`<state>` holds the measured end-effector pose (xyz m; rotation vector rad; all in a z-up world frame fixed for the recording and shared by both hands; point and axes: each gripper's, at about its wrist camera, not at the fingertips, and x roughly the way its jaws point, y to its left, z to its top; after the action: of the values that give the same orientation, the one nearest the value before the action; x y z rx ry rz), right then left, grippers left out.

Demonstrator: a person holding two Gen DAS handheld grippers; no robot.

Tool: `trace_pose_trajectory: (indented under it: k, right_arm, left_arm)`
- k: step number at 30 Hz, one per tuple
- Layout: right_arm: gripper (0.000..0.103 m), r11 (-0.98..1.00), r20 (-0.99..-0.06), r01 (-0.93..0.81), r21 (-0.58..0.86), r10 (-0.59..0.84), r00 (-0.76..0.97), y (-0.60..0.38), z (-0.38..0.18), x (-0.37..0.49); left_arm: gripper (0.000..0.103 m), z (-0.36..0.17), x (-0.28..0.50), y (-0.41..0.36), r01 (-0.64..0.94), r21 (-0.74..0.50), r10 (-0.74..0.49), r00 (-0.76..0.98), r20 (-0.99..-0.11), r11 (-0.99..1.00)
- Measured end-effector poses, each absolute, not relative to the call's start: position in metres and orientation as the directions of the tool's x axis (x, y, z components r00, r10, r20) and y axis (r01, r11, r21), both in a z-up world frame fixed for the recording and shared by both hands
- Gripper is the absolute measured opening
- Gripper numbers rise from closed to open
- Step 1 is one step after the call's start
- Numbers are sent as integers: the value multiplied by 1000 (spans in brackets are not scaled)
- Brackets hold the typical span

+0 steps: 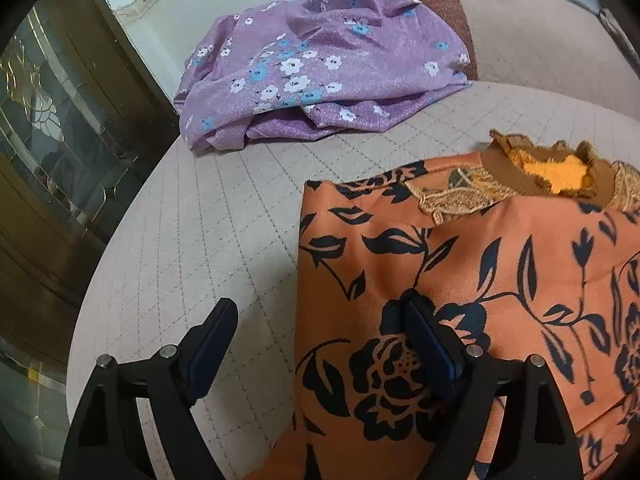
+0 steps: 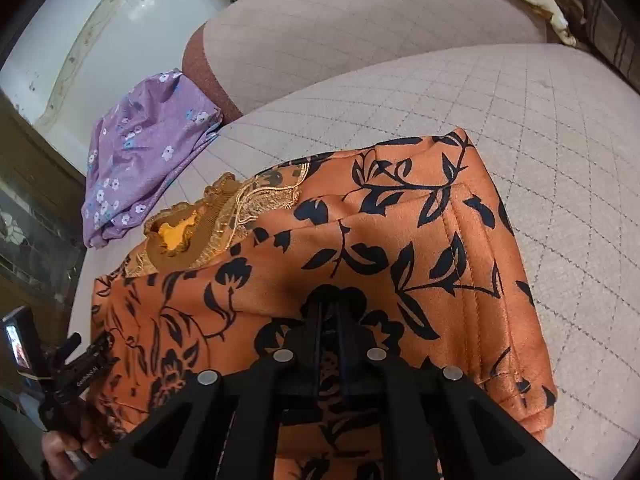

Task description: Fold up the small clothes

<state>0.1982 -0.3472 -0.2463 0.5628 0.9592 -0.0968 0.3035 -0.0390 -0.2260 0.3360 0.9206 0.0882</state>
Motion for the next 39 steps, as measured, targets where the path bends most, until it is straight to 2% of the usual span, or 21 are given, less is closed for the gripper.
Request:
trace_pose_trajectory:
  k: [5,12,18,23,25,28,33,39]
  right_arm:
    - [9,858,-753,250,449,212,622,-337,-233,193]
    - [9,856,-767,135,498,363,528,-295,-247,194]
    - [10,851,-760,132,508,371,533,-300,-248,195]
    - [10,845,-707,162,509,303,639,-325,-233,203]
    - [10,858,-735,193,475,266,623,-331,-242,217]
    - [7,854,-755,201,480,285,590,-335,-258,230]
    - [10,857,-757,193,477,290,586,-333,-246,231]
    - [9,873,-766,98,477,358,534,-309,-229,221]
  left_arm:
    - [86,-213,292,-45,92,285,156,659,-736,954]
    - [86,-213,280,-66,152,305,123,683,-719,940]
    - [86,-225,283,-68,155,310,135,660,-739,938]
    - [86,-231,284,-71,161,323,142,659,-739,933]
    - [86,-232,283,-72,165,332,145,663,-735,929]
    - [86,-233,282,-74,169,339,147,666,-731,925]
    - [86,-234,283,-75,169,338,146,665,-732,926]
    - [87,-234,286,-73,171,321,139,647,-750,932]
